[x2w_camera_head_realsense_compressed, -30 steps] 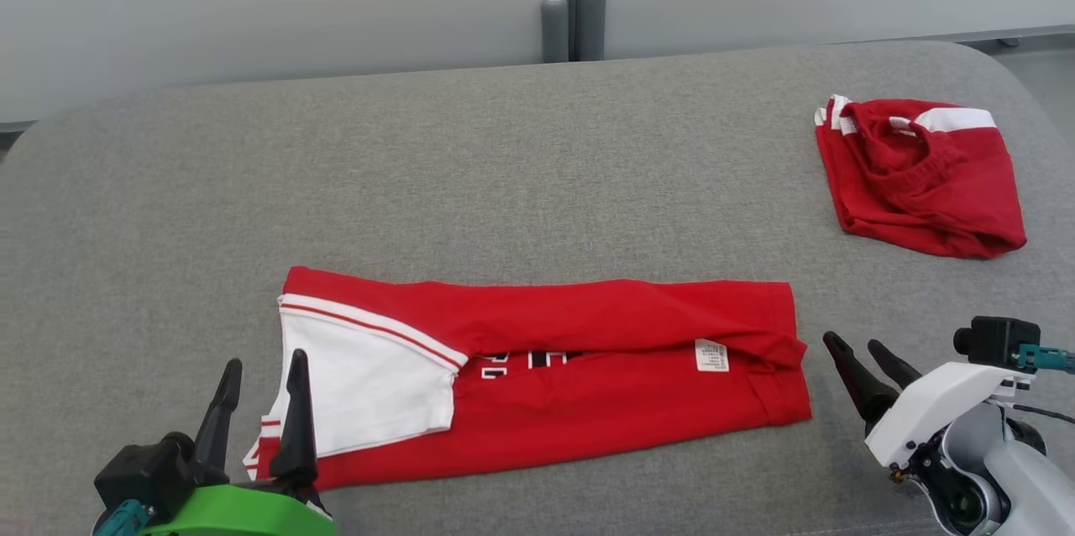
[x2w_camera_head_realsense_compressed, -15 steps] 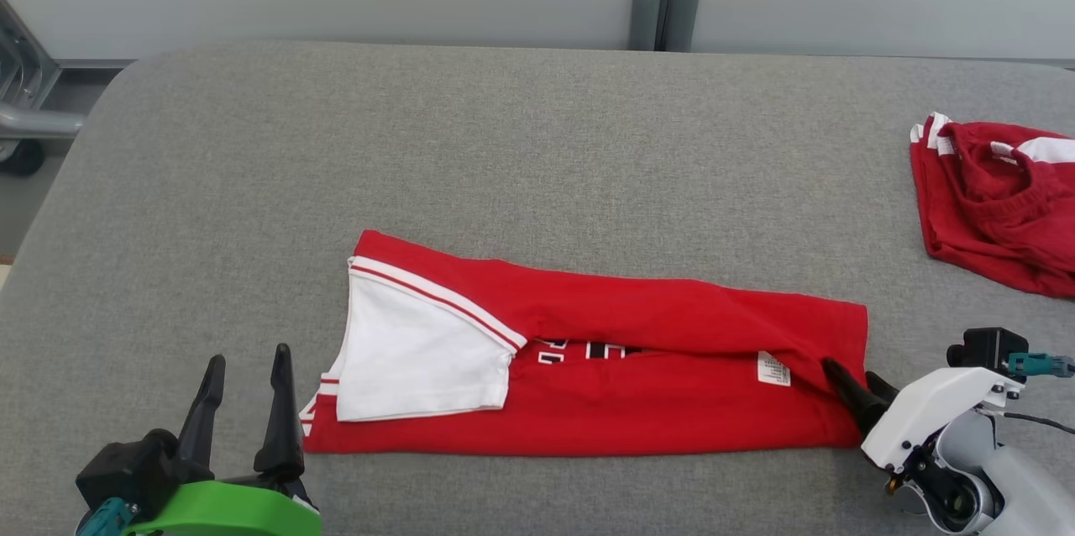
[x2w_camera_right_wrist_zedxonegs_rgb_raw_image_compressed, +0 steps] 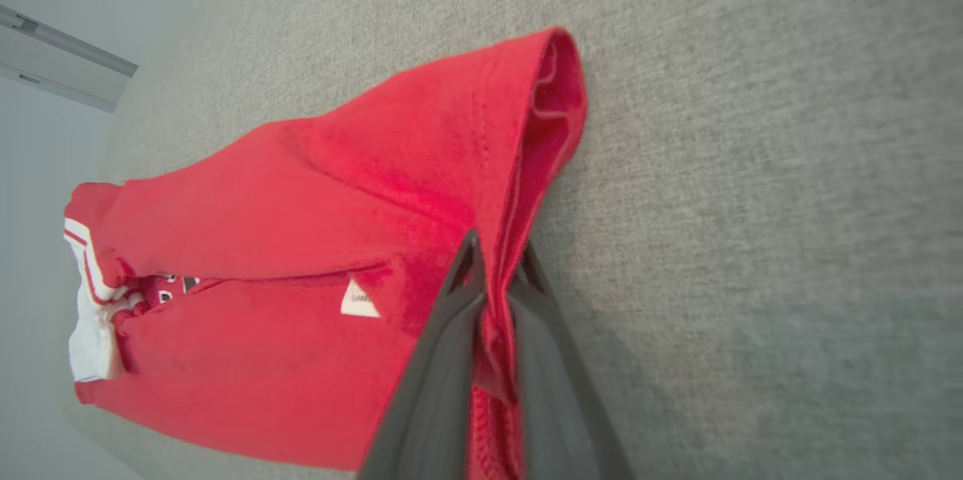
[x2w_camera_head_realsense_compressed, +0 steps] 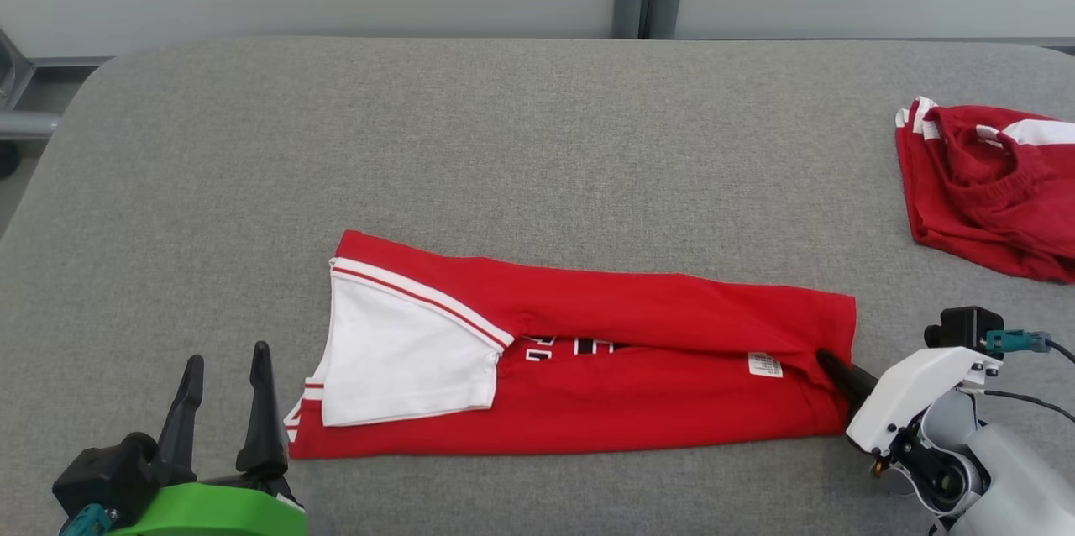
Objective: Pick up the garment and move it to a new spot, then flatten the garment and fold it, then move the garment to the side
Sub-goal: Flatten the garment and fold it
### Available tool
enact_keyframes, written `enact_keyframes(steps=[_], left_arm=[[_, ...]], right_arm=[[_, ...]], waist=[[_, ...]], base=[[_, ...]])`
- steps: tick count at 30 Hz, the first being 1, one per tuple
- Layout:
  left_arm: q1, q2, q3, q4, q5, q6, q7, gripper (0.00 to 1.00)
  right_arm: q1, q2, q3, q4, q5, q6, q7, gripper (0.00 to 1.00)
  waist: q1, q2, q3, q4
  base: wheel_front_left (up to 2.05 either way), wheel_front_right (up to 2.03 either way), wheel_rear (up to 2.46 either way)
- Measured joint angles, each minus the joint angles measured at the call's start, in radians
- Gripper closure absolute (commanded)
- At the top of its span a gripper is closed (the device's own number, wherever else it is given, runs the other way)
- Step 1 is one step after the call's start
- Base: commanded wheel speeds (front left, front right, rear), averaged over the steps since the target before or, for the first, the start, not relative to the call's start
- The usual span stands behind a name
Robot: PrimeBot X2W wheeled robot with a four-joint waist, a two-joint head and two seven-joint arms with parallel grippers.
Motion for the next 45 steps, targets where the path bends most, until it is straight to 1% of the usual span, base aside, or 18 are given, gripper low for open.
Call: enact_keyframes(steps=[5,8,10,17,20,22,25,29,31,38,40,45], left_arm=[[0.0,-0.001,0.009,-0.003,0.0,0.001,0.0,0.0],[0.001,-0.003,0.012,-0.004,0.0,0.001,0.0,0.0],[0.001,-0.005,0.012,-0.004,0.0,0.001,0.0,0.0],[0.001,-0.017,0.008,-0.01,0.0,0.001,0.0,0.0],[0.001,-0.018,-0.002,-0.013,0.002,0.001,0.0,0.0],[0.001,-0.019,-0.004,-0.015,0.002,0.001,0.0,0.0],[0.0,-0.02,-0.005,-0.016,0.002,0.001,0.0,0.0],[0.0,-0.022,-0.012,-0.016,0.002,0.001,0.0,0.0],[0.0,-0.023,-0.016,-0.016,0.002,0.001,0.001,0.0],[-0.002,-0.028,-0.034,-0.005,0.005,0.001,0.005,0.0],[-0.002,-0.028,-0.037,-0.003,0.008,0.001,0.005,0.0],[-0.002,-0.031,-0.048,0.003,0.008,0.001,0.006,0.0]], right_arm=[[-0.029,-0.005,-0.014,0.006,0.001,0.009,-0.001,1.0],[-0.051,-0.022,-0.034,0.008,0.003,0.011,-0.003,1.0],[-0.062,-0.044,-0.045,0.008,0.003,0.016,-0.006,1.0],[-0.077,-0.143,-0.096,0.024,0.002,0.016,-0.022,1.0],[-0.077,-0.173,-0.132,0.028,0.012,0.016,-0.037,1.0],[-0.077,-0.182,-0.142,0.026,0.021,0.016,-0.038,1.0],[-0.077,-0.166,-0.135,-0.001,0.036,0.018,-0.038,1.0],[-0.091,-0.122,-0.099,-0.069,0.045,0.027,-0.03,1.0],[-0.101,-0.109,-0.07,-0.109,0.046,0.035,-0.016,1.0],[-0.107,-0.067,0.035,-0.227,0.046,0.037,0.05,1.0],[-0.107,-0.044,0.061,-0.257,0.05,0.044,0.066,1.0],[-0.108,0.035,0.098,-0.3,0.09,0.044,0.088,1.0]], waist=[[0.0,0.0,0.005,-0.018],[0.0,0.0,0.008,-0.032],[0.0,0.0,0.009,-0.042],[0.0,0.0,0.007,-0.073],[0.0,0.0,0.003,-0.08],[0.0,0.0,0.001,-0.082],[0.0,0.0,-0.002,-0.086],[0.0,0.0,-0.007,-0.089],[0.0,0.0,-0.011,-0.09],[0.0,0.0,-0.028,-0.073],[0.0,0.0,-0.034,-0.063],[0.0,0.0,-0.049,-0.032]], base=[[0.0,0.0,0.0],[0.0,0.0,0.0],[0.0,0.0,0.0],[0.0,0.0,0.0],[0.0,0.0,0.0],[0.0,0.0,0.0],[0.0,0.0,0.0],[0.0,0.0,0.0],[0.0,0.0,0.0],[0.0,0.0,0.0],[0.0,0.0,0.0],[0.0,0.0,0.0]])
